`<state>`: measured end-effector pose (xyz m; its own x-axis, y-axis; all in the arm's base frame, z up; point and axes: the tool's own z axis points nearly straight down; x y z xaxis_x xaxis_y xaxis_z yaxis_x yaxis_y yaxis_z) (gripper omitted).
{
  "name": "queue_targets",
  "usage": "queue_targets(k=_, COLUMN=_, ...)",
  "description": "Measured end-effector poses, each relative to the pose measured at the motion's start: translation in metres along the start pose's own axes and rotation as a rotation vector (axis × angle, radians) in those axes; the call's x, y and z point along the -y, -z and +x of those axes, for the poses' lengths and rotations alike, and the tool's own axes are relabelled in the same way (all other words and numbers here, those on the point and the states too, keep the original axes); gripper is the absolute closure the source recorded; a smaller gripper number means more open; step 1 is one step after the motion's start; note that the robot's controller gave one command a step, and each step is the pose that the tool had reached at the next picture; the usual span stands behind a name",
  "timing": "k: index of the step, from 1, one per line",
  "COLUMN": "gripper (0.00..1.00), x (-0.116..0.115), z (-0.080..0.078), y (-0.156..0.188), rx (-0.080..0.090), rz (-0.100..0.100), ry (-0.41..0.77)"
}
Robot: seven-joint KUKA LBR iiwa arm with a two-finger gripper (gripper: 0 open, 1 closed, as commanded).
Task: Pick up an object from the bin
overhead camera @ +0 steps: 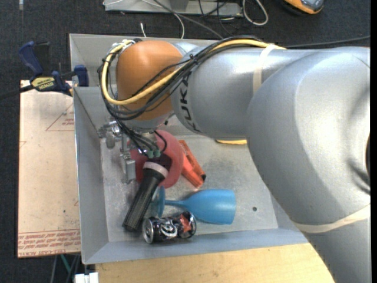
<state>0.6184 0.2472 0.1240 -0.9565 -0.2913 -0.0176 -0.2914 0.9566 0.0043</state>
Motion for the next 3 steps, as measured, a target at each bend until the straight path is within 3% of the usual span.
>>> queue_targets(k=1, gripper=0.0, x=-0.009, z=0.008, y=0.03, rx=-0.005, rz=0.001, ry=0.3)
queue_targets(k=2, gripper=0.0, x=0.075, z=0.053, y=-0.007, rx=-0.012, rz=0.002, ry=-0.003)
queue_targets(k=3, gripper=0.0, x=0.071, z=0.047, y=-0.043, rx=0.004, rz=-0.003, ry=0.657)
